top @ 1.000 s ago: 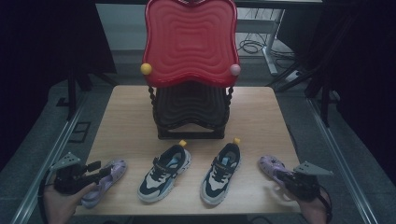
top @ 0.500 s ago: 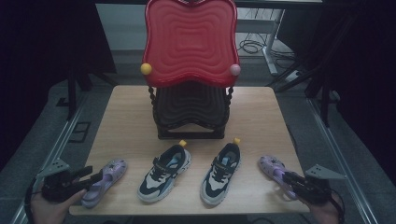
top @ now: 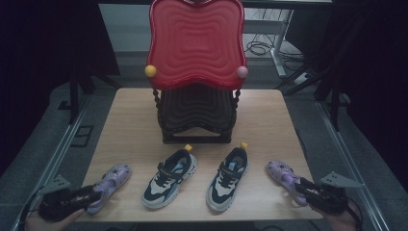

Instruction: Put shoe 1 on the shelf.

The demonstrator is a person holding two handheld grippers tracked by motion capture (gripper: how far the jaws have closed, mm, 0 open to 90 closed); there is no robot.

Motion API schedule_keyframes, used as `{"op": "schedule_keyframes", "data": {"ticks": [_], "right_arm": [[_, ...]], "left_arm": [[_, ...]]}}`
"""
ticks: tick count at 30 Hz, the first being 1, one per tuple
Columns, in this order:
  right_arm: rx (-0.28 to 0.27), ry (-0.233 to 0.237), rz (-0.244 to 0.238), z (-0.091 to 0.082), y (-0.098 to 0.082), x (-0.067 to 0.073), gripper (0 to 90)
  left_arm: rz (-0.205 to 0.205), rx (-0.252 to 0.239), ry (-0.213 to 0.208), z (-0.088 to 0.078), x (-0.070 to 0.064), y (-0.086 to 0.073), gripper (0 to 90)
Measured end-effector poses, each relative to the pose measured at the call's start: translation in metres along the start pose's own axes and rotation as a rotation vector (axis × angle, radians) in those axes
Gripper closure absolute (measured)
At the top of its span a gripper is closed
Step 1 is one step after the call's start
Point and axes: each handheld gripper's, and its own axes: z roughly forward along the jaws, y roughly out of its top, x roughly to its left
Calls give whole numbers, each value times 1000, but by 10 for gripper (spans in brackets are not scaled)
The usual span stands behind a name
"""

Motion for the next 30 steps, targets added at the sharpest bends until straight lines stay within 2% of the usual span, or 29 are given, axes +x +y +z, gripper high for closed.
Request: {"op": "schedule_keyframes", "data": {"ticks": [8,15,21,26,30], "right_arm": [[-1,-2,7,-2,-2,-2,620],[28,15,-1,-3,-4,-3,600],[80,24,6,1,-6,-6,590],[147,30,-1,16,-5,-9,592],[208,38,-2,29,-3,-12,630]], "left_arm": [[57,84,-10,18,-7,3,584],[73,133,-12,30,-5,3,739],[78,134,-15,31,-3,2,805],[79,134,-14,30,-3,3,829],[72,127,-17,30,-1,2,838]]}}
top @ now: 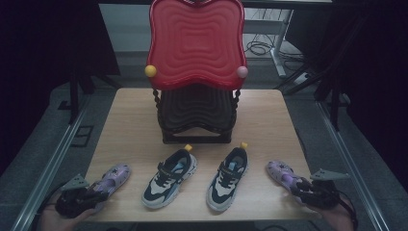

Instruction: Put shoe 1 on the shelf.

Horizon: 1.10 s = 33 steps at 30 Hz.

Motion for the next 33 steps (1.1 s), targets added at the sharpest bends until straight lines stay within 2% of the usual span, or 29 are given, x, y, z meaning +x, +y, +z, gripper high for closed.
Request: {"op": "schedule_keyframes", "data": {"ticks": [4,7,11,16,21,28,30,33], "right_arm": [[49,13,-7,7,5,-1,712],[70,50,-11,11,9,-3,808],[68,55,-16,10,10,-3,839],[23,26,-4,6,10,-3,846],[-31,32,13,2,12,-2,848],[-116,60,51,-7,17,-3,848],[-158,67,57,-10,20,-2,849],[-186,72,62,-13,23,1,849]], "left_arm": [[-5,-11,3,-2,1,1,846],[-11,-21,9,-4,2,1,852],[-28,-47,14,-7,3,1,855],[-47,-72,31,-11,3,4,856],[-50,-105,14,-14,2,9,855],[-58,-184,-14,-21,-2,19,855],[-63,-210,-21,-23,-3,23,855],[-67,-251,-32,-26,-5,29,855]]}}
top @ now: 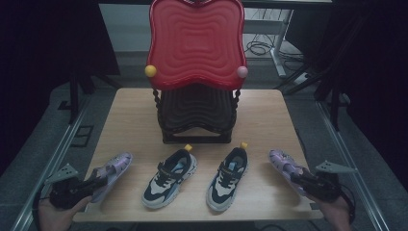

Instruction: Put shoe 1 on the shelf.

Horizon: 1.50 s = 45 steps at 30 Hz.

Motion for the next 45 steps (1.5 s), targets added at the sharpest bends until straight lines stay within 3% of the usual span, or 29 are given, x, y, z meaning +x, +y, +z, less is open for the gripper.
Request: {"op": "schedule_keyframes", "data": {"ticks": [12,20,34,45], "right_arm": [[-181,57,7,-3,27,23,849],[-248,112,-14,6,47,41,849],[-287,186,-52,27,69,67,849],[-285,221,-65,43,82,84,849]], "left_arm": [[19,-148,-67,6,-20,36,854],[45,-206,-97,18,-35,58,853],[72,-228,-134,36,-53,80,854],[83,-248,-149,47,-64,92,854]]}}
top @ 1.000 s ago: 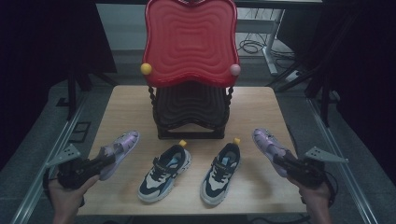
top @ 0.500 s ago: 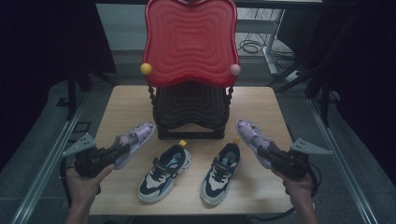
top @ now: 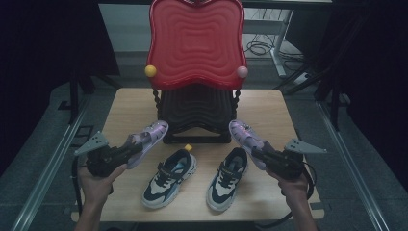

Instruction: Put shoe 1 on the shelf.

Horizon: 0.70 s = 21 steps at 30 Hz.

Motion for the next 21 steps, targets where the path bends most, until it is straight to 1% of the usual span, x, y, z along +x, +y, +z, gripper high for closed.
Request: {"op": "schedule_keyframes", "data": {"ticks": [7,10,12,15,21], "right_arm": [[-4,14,-4,13,5,6,849],[-6,18,2,18,7,8,849],[-12,17,0,24,9,11,848],[-16,16,3,28,10,13,848],[-33,2,15,45,14,16,849]], "left_arm": [[18,-8,3,11,-5,6,854],[23,-12,10,16,-6,8,854],[28,-20,16,20,-8,10,854],[29,-34,18,26,-10,12,854],[29,-53,16,44,-13,16,854]]}}
